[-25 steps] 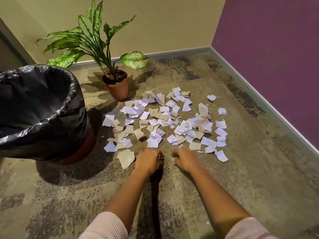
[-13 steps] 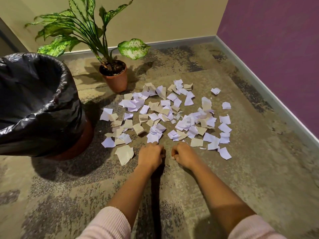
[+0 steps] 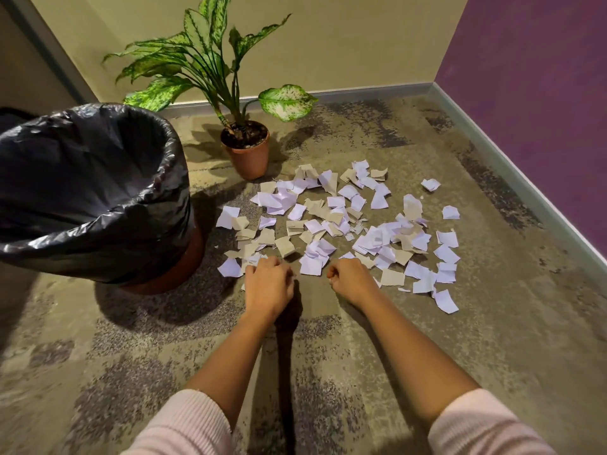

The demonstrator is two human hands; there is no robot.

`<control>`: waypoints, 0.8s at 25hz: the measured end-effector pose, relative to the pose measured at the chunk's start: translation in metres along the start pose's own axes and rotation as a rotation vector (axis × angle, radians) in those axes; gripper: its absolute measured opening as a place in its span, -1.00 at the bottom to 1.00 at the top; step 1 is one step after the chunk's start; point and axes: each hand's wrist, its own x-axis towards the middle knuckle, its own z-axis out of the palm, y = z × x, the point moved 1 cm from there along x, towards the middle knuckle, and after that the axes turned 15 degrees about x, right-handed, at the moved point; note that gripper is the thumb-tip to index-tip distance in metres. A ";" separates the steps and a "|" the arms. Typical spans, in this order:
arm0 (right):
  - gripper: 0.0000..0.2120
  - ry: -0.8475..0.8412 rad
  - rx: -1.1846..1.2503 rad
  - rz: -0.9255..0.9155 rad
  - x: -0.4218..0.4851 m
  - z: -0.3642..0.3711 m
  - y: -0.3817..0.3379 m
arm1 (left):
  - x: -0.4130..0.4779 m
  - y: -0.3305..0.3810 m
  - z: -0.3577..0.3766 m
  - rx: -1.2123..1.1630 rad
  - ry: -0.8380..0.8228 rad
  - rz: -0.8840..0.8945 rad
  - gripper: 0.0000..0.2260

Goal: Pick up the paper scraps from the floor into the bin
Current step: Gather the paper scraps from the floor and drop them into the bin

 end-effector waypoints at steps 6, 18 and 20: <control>-0.74 0.048 -0.019 -0.065 0.017 0.004 -0.032 | -0.007 -0.033 0.003 0.032 -0.025 -0.110 -0.76; -0.14 -0.008 -0.165 0.036 0.041 0.017 -0.018 | -0.019 -0.049 0.023 -0.048 -0.252 -0.125 -0.35; -0.04 -0.038 -0.156 0.063 0.047 0.020 -0.013 | -0.013 -0.050 0.025 -0.073 -0.262 -0.114 -0.42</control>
